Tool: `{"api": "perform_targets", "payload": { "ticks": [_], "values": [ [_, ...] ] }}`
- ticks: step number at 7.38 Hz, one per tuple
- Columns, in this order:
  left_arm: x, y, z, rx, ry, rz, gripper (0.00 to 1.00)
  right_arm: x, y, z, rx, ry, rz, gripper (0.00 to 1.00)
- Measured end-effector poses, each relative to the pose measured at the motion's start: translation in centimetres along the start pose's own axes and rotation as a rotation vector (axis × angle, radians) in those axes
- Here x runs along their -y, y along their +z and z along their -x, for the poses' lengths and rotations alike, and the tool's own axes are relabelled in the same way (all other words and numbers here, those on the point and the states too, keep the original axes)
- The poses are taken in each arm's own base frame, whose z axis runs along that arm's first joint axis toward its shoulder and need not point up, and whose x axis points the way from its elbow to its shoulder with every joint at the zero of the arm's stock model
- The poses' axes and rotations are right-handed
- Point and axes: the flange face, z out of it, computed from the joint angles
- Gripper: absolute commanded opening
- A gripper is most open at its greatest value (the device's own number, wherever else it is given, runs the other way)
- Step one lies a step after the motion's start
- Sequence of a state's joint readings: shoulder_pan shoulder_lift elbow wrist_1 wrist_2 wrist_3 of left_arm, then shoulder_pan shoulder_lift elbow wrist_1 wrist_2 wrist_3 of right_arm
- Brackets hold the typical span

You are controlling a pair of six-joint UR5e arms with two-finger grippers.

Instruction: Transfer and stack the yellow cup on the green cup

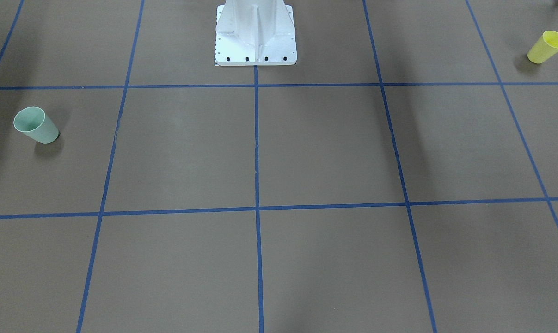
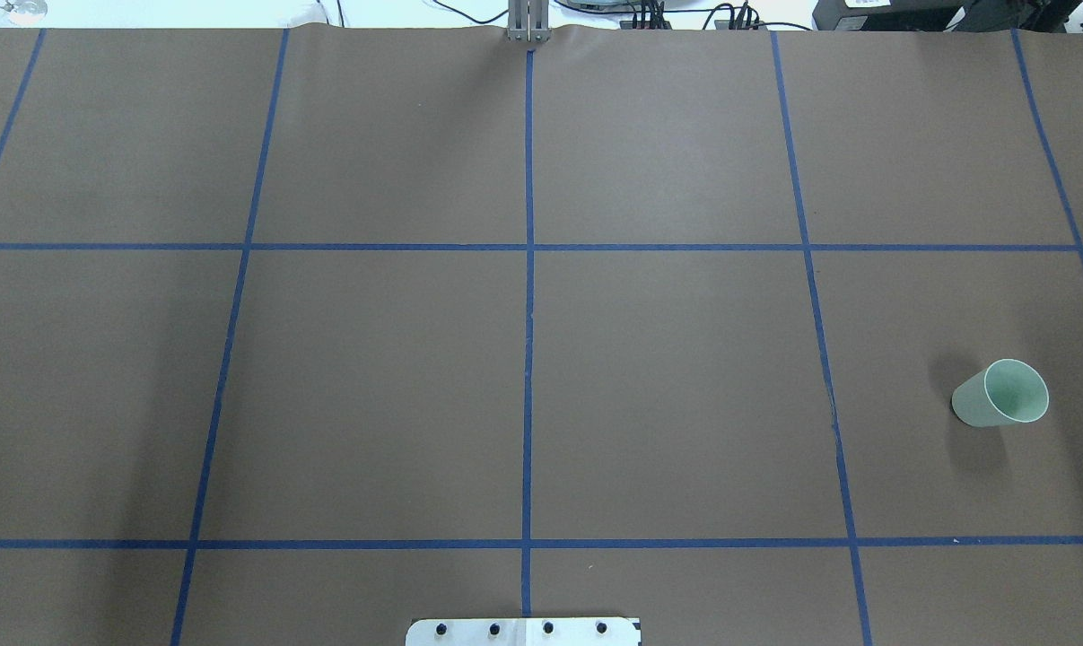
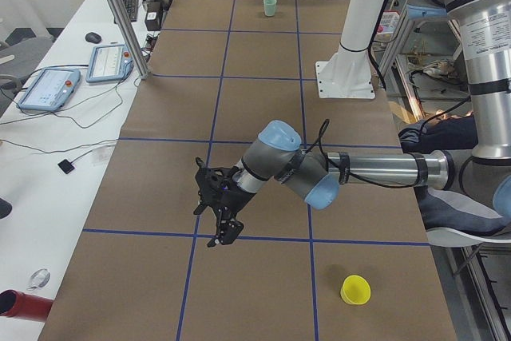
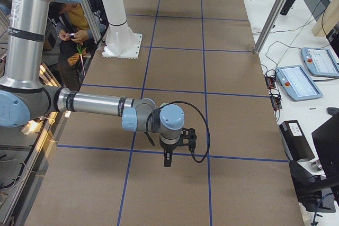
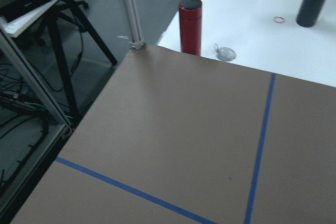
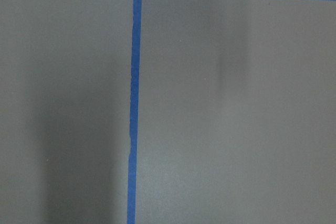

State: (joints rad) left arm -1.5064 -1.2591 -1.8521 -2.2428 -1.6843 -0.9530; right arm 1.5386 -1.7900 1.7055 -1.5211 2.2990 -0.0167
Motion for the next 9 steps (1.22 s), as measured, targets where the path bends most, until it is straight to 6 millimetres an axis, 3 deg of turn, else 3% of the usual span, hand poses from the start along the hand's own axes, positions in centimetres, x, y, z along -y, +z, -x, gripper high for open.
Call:
{"api": "perform_targets", "payload": {
  "ticks": [4,9],
  "values": [
    [-4.6,0.3,6.9,0.294,-0.242,-0.174,1.0,-0.5,0.5,-0.5,-0.002,0.009,0.011,1.0],
    [-9.3,3.4,11.3,0.869,-0.382,-0.283,1.0,-0.6,0.7,-0.6,-0.002,0.014,0.016,1.0]
  ]
}}
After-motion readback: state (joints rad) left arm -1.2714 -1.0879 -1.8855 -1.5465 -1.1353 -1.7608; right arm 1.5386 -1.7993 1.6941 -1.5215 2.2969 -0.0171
